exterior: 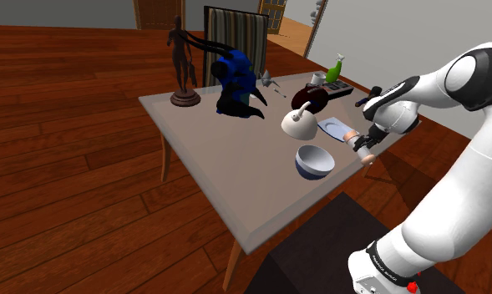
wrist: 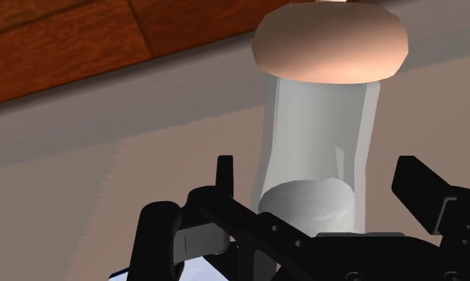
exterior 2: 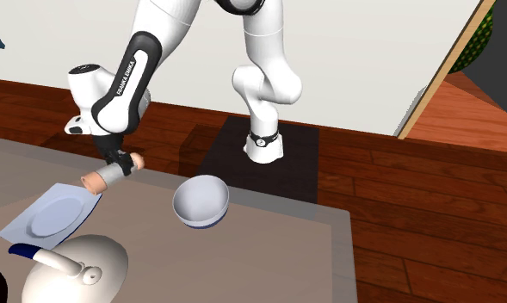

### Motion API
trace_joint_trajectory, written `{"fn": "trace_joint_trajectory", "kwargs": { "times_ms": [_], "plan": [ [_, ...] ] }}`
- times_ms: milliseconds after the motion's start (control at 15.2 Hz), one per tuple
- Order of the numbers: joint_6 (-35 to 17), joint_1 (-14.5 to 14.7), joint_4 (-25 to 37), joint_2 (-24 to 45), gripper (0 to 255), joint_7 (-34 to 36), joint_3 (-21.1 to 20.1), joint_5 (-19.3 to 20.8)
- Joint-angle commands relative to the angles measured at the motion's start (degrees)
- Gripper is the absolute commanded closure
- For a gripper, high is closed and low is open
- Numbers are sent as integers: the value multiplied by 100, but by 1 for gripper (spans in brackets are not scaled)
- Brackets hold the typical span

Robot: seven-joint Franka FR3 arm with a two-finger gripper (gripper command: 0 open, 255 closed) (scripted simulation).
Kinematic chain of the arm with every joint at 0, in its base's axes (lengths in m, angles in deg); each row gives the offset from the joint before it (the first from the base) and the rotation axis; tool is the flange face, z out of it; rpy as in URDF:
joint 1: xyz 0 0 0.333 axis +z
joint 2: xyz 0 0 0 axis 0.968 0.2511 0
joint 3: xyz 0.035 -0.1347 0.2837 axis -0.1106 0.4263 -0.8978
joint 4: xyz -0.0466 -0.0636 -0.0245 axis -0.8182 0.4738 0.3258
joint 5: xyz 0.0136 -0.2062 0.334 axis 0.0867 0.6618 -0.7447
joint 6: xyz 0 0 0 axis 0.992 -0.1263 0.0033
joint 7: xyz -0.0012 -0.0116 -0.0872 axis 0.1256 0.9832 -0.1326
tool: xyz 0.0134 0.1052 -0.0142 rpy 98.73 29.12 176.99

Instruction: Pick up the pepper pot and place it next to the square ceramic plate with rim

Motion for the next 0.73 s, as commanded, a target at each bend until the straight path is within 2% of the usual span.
{"fn": "trace_joint_trajectory", "kwargs": {
  "times_ms": [0, 132, 660],
  "plan": [
    [200, 183, -30, -341, 0, 352, 236, 499],
    [456, 337, -49, -769, 0, 772, 440, 1096],
    [456, 309, -49, -771, 0, 776, 412, 1100]
  ]
}}
